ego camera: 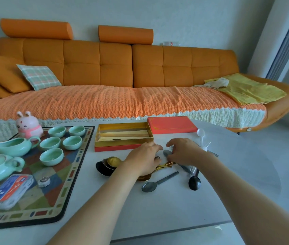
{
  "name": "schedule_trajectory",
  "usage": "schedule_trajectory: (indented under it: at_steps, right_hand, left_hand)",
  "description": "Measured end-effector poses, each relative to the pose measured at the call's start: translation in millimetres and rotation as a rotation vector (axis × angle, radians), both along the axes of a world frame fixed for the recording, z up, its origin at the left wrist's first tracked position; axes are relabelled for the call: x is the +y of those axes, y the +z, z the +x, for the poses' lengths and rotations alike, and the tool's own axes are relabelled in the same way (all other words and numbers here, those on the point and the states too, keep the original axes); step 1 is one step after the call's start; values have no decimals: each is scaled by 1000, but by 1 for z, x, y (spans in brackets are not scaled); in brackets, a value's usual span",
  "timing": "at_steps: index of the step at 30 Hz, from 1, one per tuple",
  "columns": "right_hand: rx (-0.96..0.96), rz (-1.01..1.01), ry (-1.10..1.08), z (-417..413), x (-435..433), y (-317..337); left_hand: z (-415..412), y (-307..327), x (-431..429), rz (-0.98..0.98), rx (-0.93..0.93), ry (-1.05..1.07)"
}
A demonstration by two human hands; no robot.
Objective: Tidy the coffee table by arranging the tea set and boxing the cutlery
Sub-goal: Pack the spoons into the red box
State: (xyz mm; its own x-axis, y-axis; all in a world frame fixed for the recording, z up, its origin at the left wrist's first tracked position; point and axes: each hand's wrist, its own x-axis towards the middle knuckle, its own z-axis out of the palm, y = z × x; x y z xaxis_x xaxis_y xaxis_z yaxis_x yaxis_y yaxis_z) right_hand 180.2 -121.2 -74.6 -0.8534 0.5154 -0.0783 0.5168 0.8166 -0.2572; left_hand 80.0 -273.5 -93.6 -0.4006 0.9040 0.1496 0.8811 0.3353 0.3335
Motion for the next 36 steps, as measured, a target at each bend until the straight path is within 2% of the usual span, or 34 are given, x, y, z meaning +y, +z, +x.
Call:
schedule_trajectory:
  at_steps: [4, 12, 14, 17, 22, 26, 29, 32, 36]
  right_hand:
    - [85, -79, 50, -6, -11, 4]
    - [350, -315, 90, -19, -22, 7]
    - [386, -278, 119, -23, -26, 8]
    - [434, -261, 125, -32, -29, 9]
    - [480, -98, 166, -53, -40, 7]
    - [566, 79, 181, -74, -51, 3]
    - [574, 134, 158, -89, -54, -2]
    - [469, 118, 122, -101, -58, -6]
    - [318, 2, 105, -104, -61, -4]
  left_hand:
    - [-5, -1, -1, 64, -26, -2]
    - [-25, 12, -13, 253, -307, 102]
    - [-32, 16, -19, 299, -277, 138]
    - [-46, 20, -28, 416, -131, 219]
    - [-64, 23, -44, 533, 33, 297]
    - [-78, 15, -53, 478, 93, 311]
    - [-86, 9, -62, 380, 114, 292]
    - [-88, 4, -68, 223, 81, 261]
    - [-88, 3, -69, 65, 74, 233]
